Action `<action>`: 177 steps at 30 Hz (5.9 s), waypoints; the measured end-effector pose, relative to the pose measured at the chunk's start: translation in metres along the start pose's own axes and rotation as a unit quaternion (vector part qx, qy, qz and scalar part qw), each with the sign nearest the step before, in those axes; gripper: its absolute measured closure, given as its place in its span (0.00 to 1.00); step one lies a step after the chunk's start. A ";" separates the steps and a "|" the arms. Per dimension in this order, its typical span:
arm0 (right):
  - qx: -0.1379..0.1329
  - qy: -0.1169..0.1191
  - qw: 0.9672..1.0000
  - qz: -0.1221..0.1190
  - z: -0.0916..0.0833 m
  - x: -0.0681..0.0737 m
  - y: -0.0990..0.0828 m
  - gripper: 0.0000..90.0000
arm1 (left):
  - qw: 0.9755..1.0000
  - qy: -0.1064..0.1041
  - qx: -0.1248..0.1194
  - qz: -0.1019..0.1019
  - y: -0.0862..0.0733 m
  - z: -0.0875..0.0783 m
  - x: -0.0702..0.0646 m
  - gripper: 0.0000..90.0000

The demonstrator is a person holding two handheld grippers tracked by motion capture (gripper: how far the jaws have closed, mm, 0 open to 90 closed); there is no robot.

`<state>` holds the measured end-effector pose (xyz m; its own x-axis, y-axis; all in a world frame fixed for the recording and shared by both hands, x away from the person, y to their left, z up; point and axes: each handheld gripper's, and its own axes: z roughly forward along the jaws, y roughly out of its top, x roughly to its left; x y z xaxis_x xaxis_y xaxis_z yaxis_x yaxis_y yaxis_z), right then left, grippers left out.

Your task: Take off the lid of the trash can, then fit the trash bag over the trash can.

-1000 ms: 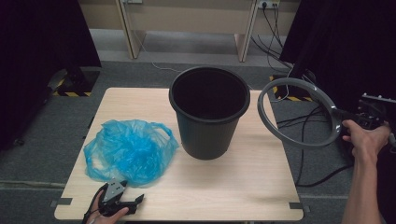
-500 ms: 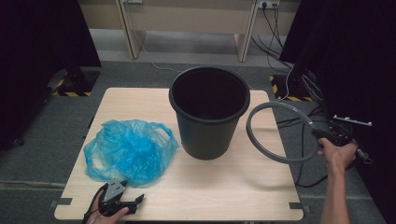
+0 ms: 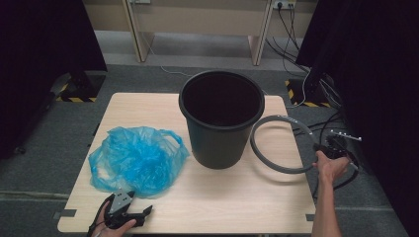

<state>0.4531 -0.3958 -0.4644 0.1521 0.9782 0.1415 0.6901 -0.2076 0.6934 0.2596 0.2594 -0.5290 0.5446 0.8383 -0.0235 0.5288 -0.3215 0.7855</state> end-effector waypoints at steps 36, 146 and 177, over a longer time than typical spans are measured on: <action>-0.095 0.038 0.995 -0.021 -0.017 0.035 0.006 0.52 | 1.000 0.000 0.001 0.000 0.000 0.000 0.000 0.16; -0.013 0.155 0.957 -0.245 -0.078 0.125 -0.186 0.13 | 1.000 -0.018 -0.010 -0.014 0.004 -0.008 0.000 0.19; -0.012 0.156 0.957 -0.246 -0.078 0.126 -0.185 0.13 | 0.996 0.012 -0.072 -0.059 0.078 -0.015 0.047 0.19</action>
<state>0.2890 -0.2340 -0.5198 -0.4071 0.9134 -0.0043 0.6076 0.2744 0.7453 0.3166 0.2809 -0.4594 0.4668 0.8778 -0.1074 0.4883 -0.1546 0.8588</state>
